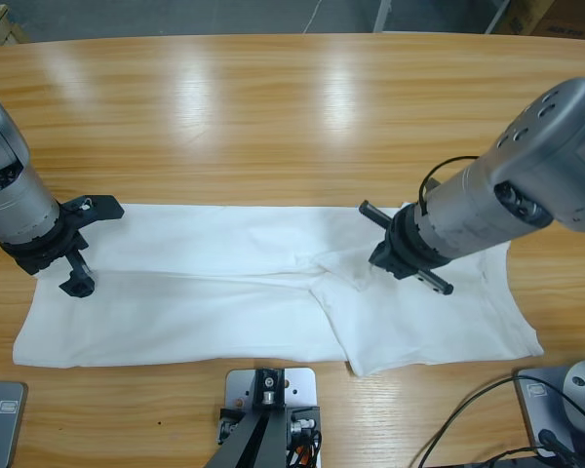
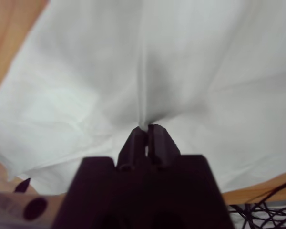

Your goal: Fold clothes

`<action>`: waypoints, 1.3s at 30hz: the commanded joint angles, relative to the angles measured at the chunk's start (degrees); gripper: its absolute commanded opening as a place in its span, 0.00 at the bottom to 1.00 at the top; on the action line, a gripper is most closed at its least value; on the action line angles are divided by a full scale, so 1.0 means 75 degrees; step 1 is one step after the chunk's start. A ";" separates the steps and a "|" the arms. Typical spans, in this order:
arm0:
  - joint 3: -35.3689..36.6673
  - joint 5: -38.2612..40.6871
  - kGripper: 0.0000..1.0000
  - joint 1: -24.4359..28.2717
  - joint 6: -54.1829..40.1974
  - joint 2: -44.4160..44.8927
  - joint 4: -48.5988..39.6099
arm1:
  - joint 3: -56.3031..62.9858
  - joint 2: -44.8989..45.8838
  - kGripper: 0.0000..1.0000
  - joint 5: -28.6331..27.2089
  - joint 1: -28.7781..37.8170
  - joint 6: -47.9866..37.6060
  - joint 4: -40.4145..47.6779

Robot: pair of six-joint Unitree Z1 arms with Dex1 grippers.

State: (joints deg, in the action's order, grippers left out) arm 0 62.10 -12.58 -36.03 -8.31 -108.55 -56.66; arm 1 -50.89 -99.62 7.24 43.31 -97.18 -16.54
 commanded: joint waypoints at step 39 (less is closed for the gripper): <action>-0.0365 0.0022 1.00 -0.0106 -0.0287 -0.0121 0.0252 | -0.0926 0.0064 1.00 -0.1040 -0.1043 0.1677 -0.0577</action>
State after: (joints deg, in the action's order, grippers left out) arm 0 60.59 -12.58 -36.45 -9.65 -108.55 -55.99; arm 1 -57.77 -110.79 6.11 33.97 -93.07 -4.65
